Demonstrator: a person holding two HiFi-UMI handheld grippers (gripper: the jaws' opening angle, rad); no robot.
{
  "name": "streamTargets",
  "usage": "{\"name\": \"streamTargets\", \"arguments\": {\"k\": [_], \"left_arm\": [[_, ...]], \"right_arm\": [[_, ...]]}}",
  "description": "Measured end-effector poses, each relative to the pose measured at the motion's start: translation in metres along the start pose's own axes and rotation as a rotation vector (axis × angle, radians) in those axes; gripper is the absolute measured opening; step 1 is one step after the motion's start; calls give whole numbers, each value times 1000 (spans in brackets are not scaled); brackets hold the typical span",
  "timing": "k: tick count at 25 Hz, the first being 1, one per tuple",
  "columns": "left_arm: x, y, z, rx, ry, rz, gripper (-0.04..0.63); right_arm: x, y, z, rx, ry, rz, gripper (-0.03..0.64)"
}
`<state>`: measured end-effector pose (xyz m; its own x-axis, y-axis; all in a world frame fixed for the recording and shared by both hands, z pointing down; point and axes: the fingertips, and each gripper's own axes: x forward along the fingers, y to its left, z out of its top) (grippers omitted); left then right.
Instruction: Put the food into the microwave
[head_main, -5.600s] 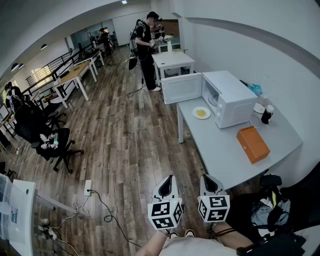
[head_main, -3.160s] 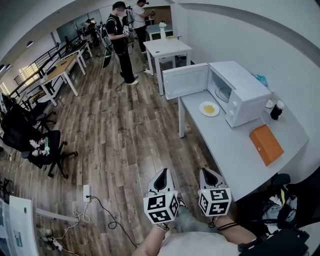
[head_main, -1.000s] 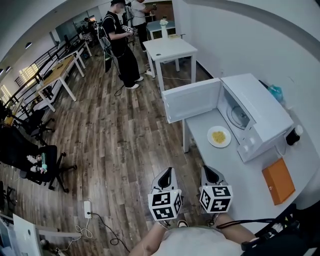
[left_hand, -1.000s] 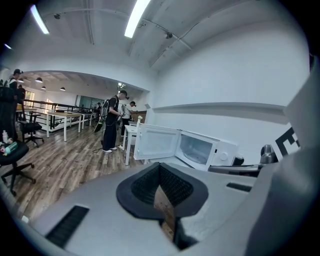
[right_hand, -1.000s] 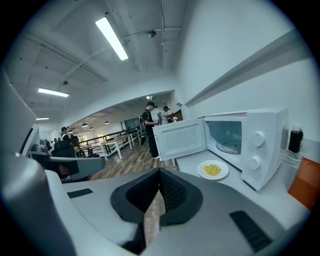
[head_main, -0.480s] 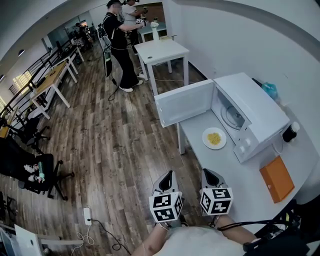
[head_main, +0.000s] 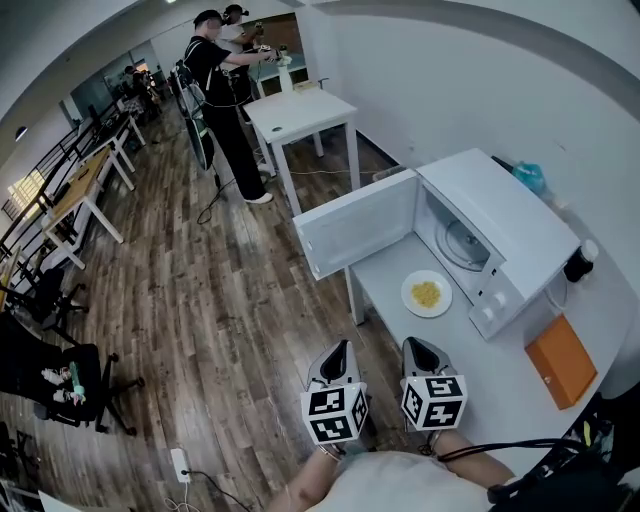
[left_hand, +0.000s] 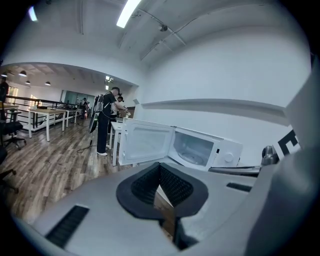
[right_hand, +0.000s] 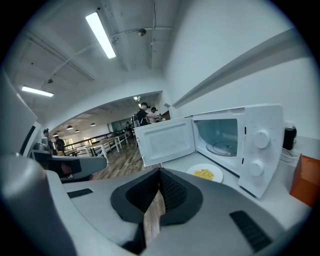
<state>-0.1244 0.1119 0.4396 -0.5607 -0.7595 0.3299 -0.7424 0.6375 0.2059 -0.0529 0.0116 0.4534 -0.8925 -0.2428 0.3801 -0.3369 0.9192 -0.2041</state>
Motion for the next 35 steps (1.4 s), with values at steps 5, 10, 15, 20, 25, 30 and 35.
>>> {"name": "streamTargets", "arguments": {"k": [5, 10, 15, 20, 25, 30, 35], "left_arm": [[43, 13, 26, 21, 3, -51, 3], [84, 26, 46, 28, 14, -91, 3], [116, 32, 57, 34, 34, -134, 3], [144, 37, 67, 39, 54, -175, 3], [172, 35, 77, 59, 65, -227, 3], [198, 34, 89, 88, 78, -275, 3], [221, 29, 102, 119, 77, -328, 3]], "right_arm": [[45, -1, 26, 3, -8, -26, 15], [82, -2, 45, 4, -6, -49, 15], [108, -14, 56, 20, 4, -94, 15], [129, -23, 68, 30, 8, -137, 15], [148, -35, 79, 51, 1, -179, 15], [166, -44, 93, 77, -18, -215, 15], [179, -56, 104, 103, -37, -263, 15]]}}
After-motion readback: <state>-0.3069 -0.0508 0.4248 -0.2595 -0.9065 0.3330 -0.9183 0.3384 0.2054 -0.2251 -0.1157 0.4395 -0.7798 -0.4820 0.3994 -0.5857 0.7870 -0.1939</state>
